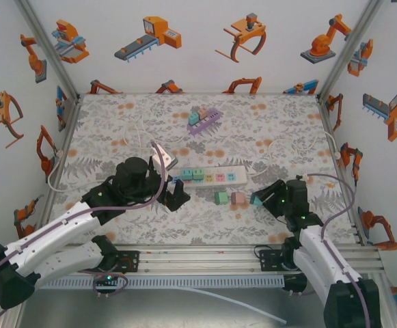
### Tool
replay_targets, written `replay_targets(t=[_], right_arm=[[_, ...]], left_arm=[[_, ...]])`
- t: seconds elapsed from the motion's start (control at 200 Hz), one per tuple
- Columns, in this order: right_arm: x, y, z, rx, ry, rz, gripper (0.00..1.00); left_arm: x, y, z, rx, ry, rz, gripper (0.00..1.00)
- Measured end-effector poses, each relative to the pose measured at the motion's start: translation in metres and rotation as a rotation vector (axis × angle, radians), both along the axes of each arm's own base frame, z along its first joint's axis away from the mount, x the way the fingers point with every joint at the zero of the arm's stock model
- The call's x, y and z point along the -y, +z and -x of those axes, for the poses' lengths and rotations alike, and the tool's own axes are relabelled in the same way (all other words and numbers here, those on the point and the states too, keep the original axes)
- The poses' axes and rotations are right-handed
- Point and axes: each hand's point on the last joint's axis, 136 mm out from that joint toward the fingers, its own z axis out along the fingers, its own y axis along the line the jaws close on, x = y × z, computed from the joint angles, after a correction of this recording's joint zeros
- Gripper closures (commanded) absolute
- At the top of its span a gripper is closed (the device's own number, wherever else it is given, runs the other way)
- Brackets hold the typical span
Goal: Pull the plug off the socket
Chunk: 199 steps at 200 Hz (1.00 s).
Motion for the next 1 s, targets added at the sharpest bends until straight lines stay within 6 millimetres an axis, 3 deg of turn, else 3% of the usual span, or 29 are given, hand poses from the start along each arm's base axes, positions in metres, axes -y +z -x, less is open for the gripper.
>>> replay_targets(t=[0.205, 0.386, 0.561, 0.751, 0.996], right_arm=[[0.008, 0.025, -0.006, 0.052, 0.007, 0.080, 0.44], [0.008, 0.084, -0.032, 0.227, 0.073, 0.197, 0.47], [-0.003, 0.132, -0.063, 0.442, 0.181, 0.299, 0.49], [-0.034, 0.164, -0.092, 0.687, 0.380, 0.429, 0.48], [-0.106, 0.212, -0.104, 1.059, 0.746, 0.635, 0.47]], left_arm=[[-0.012, -0.003, -0.014, 0.017, 0.103, -0.033, 0.03], [-0.028, -0.002, -0.025, 0.041, 0.213, -0.036, 0.03], [-0.042, -0.005, -0.038, 0.045, 0.335, -0.048, 0.03], [-0.060, -0.006, -0.059, 0.060, 0.480, -0.054, 0.03], [-0.089, -0.020, -0.093, 0.028, 0.647, -0.054, 0.03]])
